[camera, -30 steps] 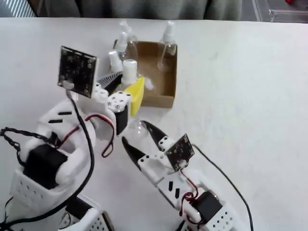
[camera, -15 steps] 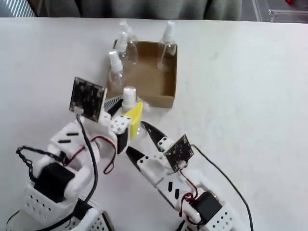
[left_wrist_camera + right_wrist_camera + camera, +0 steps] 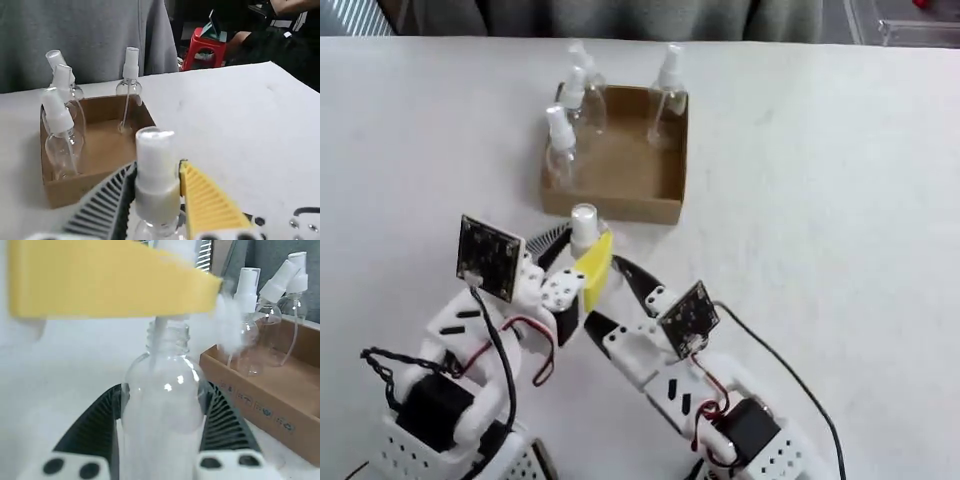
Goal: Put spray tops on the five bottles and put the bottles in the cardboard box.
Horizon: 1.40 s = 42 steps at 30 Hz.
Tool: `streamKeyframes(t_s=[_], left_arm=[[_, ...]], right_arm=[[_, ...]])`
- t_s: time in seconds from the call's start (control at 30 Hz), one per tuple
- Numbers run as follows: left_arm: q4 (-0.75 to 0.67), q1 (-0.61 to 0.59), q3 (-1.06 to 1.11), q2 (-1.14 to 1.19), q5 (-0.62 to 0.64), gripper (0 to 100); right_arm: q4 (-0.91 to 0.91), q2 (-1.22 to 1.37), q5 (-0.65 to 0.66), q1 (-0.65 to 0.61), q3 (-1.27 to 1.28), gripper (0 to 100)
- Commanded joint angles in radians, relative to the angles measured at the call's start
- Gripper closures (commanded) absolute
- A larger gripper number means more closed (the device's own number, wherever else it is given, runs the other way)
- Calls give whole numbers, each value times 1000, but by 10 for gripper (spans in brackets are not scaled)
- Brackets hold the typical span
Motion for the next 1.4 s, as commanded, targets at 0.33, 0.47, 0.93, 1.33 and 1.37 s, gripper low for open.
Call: streamKeyframes(t_s=[0.33,0.47,0.93,1.33,1.37], left_arm=[[46,5,-14,-19,63,687],[46,1,-14,-21,64,687],[253,1,-11,-409,58,688],[236,10,-6,-395,66,980],[227,10,-6,-395,66,985]], right_arm=[[-10,-12,9,44,-11,984],[-10,-12,9,61,-11,984],[-90,-8,8,291,-12,984],[-136,-2,9,384,-172,984],[-136,-2,9,384,-184,984]])
